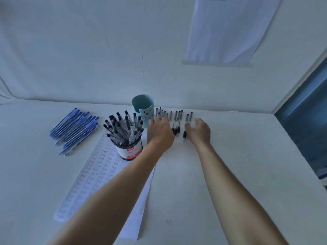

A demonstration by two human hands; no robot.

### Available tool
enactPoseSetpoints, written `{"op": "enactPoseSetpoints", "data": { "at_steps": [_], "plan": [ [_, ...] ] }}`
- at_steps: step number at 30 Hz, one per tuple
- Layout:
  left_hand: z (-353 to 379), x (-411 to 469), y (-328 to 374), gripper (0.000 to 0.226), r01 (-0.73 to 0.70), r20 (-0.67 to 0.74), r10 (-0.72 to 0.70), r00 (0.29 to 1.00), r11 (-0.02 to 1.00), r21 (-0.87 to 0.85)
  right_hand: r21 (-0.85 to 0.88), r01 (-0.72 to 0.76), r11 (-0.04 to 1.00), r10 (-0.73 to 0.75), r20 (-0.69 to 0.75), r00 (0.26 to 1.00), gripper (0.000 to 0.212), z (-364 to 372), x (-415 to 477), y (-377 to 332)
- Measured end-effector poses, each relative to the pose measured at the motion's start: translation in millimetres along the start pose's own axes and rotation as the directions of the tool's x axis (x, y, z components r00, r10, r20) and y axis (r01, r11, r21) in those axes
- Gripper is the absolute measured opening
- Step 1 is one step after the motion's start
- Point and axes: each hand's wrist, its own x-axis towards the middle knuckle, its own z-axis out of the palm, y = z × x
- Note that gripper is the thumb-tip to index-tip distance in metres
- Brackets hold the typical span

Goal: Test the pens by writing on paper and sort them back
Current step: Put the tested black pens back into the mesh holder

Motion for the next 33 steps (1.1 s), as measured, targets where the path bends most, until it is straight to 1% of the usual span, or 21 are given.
{"op": "enactPoseSetpoints", "data": {
  "at_steps": [3,5,7,9,11,12,14,17,19,24,26,29,30,33],
  "plan": [
    [17,10,-5,0.035,0.049,-0.118,-0.048,0.992,0.999,0.009,-0.163,0.017,0.987,-0.01,0.042,0.999,0.066,7,14,-9],
    [25,15,-6,0.041,0.07,-0.144,-0.066,0.987,0.997,0.025,-0.229,0.025,0.973,-0.014,0.05,0.999,0.075,11,18,-16],
    [29,19,-7,0.051,0.095,-0.141,-0.088,0.986,0.995,0.043,-0.279,0.04,0.96,-0.024,0.06,0.998,0.08,12,21,-20],
    [31,22,-10,0.052,0.111,-0.138,-0.099,0.986,0.99,0.083,-0.296,0.048,0.954,-0.024,0.085,0.996,0.081,12,25,-23],
    [31,25,-13,0.041,0.11,-0.144,-0.091,0.985,0.986,0.127,-0.272,0.045,0.961,-0.009,0.132,0.991,0.079,10,29,-27],
    [30,26,-14,0.04,0.104,-0.145,-0.083,0.986,0.984,0.145,-0.256,0.042,0.966,-0.002,0.156,0.988,0.078,9,30,-29],
    [27,28,-12,0.042,0.082,-0.134,-0.059,0.989,0.981,0.173,-0.254,0.044,0.966,0.003,0.181,0.983,0.08,9,32,-32],
    [24,30,-9,0.052,0.071,-0.105,-0.052,0.993,0.978,0.195,-0.28,0.047,0.959,0.007,0.185,0.983,0.086,11,33,-35],
    [21,30,-9,0.051,0.078,-0.093,-0.06,0.994,0.977,0.201,-0.282,0.036,0.959,0.018,0.189,0.982,0.09,10,34,-36],
    [11,33,-10,0.048,0.114,-0.031,-0.111,0.993,0.988,0.105,-0.332,0.046,0.942,0.021,0.193,0.981,0.096,10,35,-42],
    [10,34,-12,0.041,0.126,0.002,-0.126,0.992,0.99,0.066,-0.35,0.056,0.935,0.011,0.186,0.982,0.096,11,34,-42],
    [8,35,-16,0.025,0.173,0.07,-0.171,0.983,0.985,-0.025,-0.363,0.046,0.931,0.023,0.184,0.983,0.096,13,33,-42],
    [9,36,-17,0.027,0.194,0.087,-0.189,0.978,0.979,-0.053,-0.367,0.041,0.929,0.031,0.186,0.982,0.098,14,33,-43],
    [9,36,-20,0.048,0.239,0.111,-0.229,0.967,0.967,-0.087,-0.385,0.03,0.922,0.053,0.204,0.977,0.098,16,34,-47]
  ]
}}
